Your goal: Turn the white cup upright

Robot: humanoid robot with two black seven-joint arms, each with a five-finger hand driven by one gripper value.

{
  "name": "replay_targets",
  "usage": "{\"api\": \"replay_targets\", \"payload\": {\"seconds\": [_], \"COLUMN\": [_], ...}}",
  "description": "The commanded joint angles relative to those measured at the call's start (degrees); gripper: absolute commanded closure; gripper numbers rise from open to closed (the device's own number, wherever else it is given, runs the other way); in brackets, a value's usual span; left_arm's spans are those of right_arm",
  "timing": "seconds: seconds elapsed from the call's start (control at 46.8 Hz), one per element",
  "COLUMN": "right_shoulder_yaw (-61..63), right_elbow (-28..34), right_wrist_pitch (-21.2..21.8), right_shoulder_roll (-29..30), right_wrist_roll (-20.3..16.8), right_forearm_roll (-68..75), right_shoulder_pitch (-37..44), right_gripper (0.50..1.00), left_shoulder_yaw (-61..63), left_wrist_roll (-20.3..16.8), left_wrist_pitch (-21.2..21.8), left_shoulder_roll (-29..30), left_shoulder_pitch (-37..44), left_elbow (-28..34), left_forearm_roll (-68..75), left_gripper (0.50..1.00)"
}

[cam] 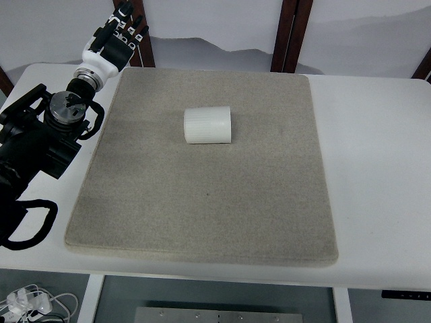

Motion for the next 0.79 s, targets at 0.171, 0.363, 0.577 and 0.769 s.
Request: {"api": "replay_targets", "payload": {"seconds": [0.171, 0.363, 0.577, 0.769], "right_shoulder_yaw": [0.0, 0.0, 0.0, 0.0], "right_elbow": [0.0, 0.0, 0.0, 0.0], "right_wrist_pitch": [0.0, 0.0, 0.0, 0.0], "right_shoulder_roll": [0.0, 0.0, 0.0, 0.0], "right_wrist_roll": [0.0, 0.0, 0.0, 0.0], "right_forearm_roll": [0.01, 0.01, 0.01, 0.01], "right_shoulder_pitch": [0.0, 0.0, 0.0, 0.0], "right_gripper": [0.548, 0.548, 0.548, 0.548], "left_shoulder_yaw": [0.15, 4.63, 7.36, 7.27], "left_wrist_roll": [-0.01, 0.08, 0.08, -0.09], "left_wrist_pitch": [-0.85, -1.03, -5.07, -8.49], "left_shoulder_roll": [-0.08, 0.36, 1.85, 3.43], "left_shoulder_pitch": [0.27, -1.66, -2.98, -4.12], "left_elbow": [-0.12, -0.04, -0.04, -0.21], "left_forearm_roll": [0.26, 3.33, 13.26, 29.52], "left_gripper": [0.504, 0.504, 0.504, 0.506]}}
